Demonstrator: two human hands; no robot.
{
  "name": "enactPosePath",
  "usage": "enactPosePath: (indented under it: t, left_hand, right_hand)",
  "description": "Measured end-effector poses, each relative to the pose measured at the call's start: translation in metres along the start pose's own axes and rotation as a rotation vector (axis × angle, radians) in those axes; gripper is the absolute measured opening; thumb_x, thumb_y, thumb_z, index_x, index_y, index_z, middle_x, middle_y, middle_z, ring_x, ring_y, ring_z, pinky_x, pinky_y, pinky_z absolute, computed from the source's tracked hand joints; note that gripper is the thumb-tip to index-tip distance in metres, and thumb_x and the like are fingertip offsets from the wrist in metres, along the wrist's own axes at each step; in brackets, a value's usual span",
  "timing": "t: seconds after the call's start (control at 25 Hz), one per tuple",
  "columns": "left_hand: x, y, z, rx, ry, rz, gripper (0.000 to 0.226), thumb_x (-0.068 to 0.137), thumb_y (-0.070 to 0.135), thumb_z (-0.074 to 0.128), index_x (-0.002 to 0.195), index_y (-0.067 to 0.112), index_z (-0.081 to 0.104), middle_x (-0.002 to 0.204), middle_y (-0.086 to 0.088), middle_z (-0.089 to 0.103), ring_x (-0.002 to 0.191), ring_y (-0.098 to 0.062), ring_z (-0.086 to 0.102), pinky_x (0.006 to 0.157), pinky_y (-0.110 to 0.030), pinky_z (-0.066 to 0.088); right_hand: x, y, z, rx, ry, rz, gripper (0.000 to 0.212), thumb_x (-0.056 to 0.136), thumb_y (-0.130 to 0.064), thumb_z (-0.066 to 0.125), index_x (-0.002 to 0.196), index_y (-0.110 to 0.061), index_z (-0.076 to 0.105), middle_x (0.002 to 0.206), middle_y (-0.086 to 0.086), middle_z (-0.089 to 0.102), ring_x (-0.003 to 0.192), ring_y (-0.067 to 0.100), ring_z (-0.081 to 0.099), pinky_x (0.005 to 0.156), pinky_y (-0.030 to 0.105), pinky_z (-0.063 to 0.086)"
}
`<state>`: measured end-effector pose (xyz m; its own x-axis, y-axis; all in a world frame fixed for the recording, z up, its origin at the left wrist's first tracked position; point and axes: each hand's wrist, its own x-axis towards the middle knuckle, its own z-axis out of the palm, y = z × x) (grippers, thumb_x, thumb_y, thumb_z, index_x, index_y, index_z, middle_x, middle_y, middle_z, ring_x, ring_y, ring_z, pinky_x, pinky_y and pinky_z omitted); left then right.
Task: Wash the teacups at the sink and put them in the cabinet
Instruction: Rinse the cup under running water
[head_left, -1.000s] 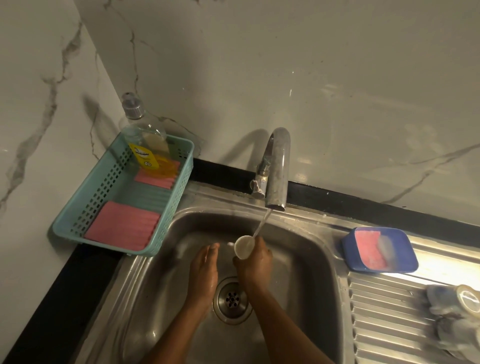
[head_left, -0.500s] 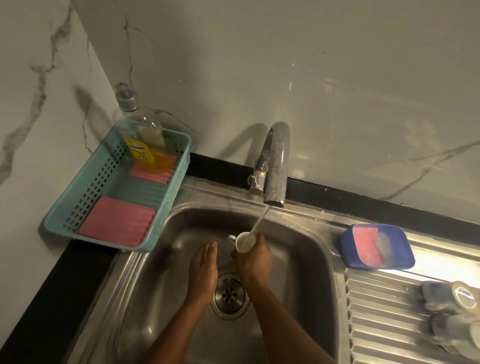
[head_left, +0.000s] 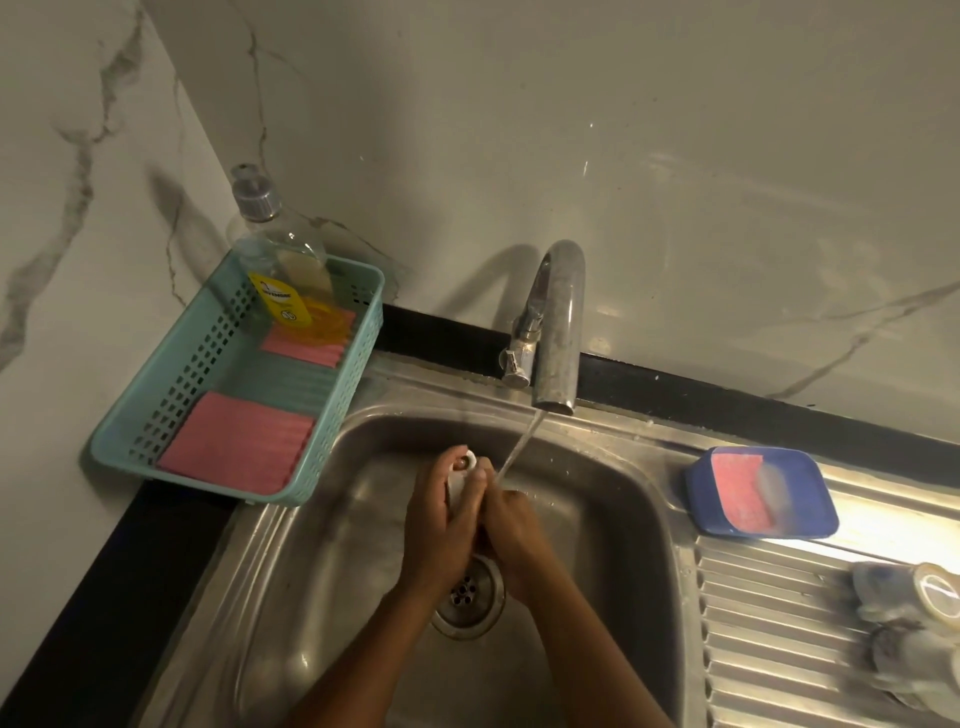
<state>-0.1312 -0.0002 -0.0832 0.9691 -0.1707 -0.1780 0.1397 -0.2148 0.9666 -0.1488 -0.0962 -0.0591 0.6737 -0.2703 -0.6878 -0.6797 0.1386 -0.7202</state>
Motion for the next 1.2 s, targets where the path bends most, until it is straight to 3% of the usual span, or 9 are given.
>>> enactPosePath:
  t: [0.12,0.28,0.44,0.52,0.64,0.84,1.0,1.08,1.2]
  left_hand:
    - [0.011,0.011,0.006,-0.032,0.03,0.069,0.027,0.103,0.039,0.046,0.114,0.024,0.066,0.105,0.006,0.072,0.099,-0.008,0.069,0.086,-0.037,0.058]
    - [0.035,0.034,0.002,-0.131,0.019,0.063,0.025,0.103,0.015,0.051,0.087,0.018,0.069,0.08,0.0,0.072,0.076,-0.012,0.068,0.069,-0.027,0.054]
    - [0.042,0.053,-0.005,-0.208,-0.171,-0.555,0.027,0.1,0.02,0.052,0.081,0.013,0.069,0.069,-0.007,0.068,0.066,-0.022,0.062,0.057,-0.028,0.047]
    - [0.039,0.057,-0.01,-0.27,-0.341,-0.843,0.034,0.102,0.035,0.049,0.085,0.014,0.07,0.068,-0.006,0.068,0.061,-0.018,0.061,0.053,-0.026,0.046]
    - [0.037,0.049,-0.007,-0.475,-0.396,-0.741,0.043,0.1,0.047,0.052,0.103,0.009,0.073,0.093,-0.015,0.073,0.083,-0.024,0.068,0.074,-0.035,0.053]
    - [0.019,0.032,-0.001,-0.474,-0.09,-0.224,0.025,0.097,0.033,0.059,0.106,0.015,0.073,0.101,-0.02,0.073,0.094,-0.03,0.071,0.083,-0.043,0.056]
    - [0.032,0.046,0.002,-0.385,-0.016,-0.518,0.032,0.083,0.04,0.063,0.081,0.008,0.07,0.076,-0.019,0.066,0.069,-0.029,0.064,0.067,-0.039,0.051]
    - [0.033,0.048,-0.001,-0.349,-0.158,-0.778,0.031,0.09,0.039,0.058,0.077,0.012,0.068,0.068,-0.01,0.066,0.058,-0.022,0.062,0.059,-0.03,0.048]
    - [0.034,0.051,-0.01,-0.324,-0.257,-0.877,0.036,0.097,0.041,0.052,0.079,0.015,0.068,0.062,-0.005,0.065,0.054,-0.017,0.06,0.051,-0.026,0.049]
  right_hand:
    - [-0.024,-0.008,0.003,-0.059,0.288,-0.269,0.04,0.102,-0.039,0.054,0.082,-0.01,0.073,0.067,0.001,0.07,0.06,0.015,0.064,0.06,0.037,0.052]
    - [-0.042,-0.022,0.001,0.3,-0.137,-0.286,0.027,0.105,-0.028,0.05,0.11,-0.014,0.072,0.105,0.01,0.075,0.101,0.016,0.069,0.09,0.034,0.054]
    - [-0.013,0.005,-0.038,-0.858,-0.119,-0.922,0.027,0.107,-0.038,0.043,0.122,-0.023,0.06,0.122,-0.001,0.064,0.123,0.003,0.052,0.122,0.049,0.023]
    - [-0.003,0.017,-0.051,-1.033,-0.109,-0.979,0.027,0.104,-0.035,0.05,0.129,-0.024,0.056,0.128,-0.002,0.062,0.128,0.012,0.051,0.123,0.046,0.02]
    - [-0.019,0.002,-0.032,-0.406,-0.044,-0.612,0.018,0.102,-0.022,0.057,0.117,-0.018,0.066,0.109,0.0,0.071,0.103,0.015,0.066,0.092,0.035,0.053]
    - [-0.047,-0.028,0.016,0.413,-0.037,-0.259,0.023,0.105,-0.014,0.049,0.103,-0.003,0.069,0.095,0.016,0.074,0.088,0.018,0.07,0.072,0.019,0.053]
    - [-0.041,0.014,-0.007,-0.458,0.049,-0.805,0.039,0.108,-0.04,0.032,0.118,-0.02,0.064,0.116,-0.009,0.068,0.12,0.001,0.057,0.122,0.05,0.02]
    - [-0.023,0.015,-0.043,-0.986,-0.108,-0.948,0.05,0.108,-0.048,0.025,0.136,-0.021,0.056,0.144,-0.006,0.055,0.146,0.003,0.031,0.123,0.056,-0.008]
    - [-0.018,0.004,-0.052,-1.089,-0.194,-0.907,0.043,0.107,-0.044,0.032,0.133,-0.02,0.056,0.139,-0.001,0.058,0.14,0.005,0.039,0.125,0.052,-0.002]
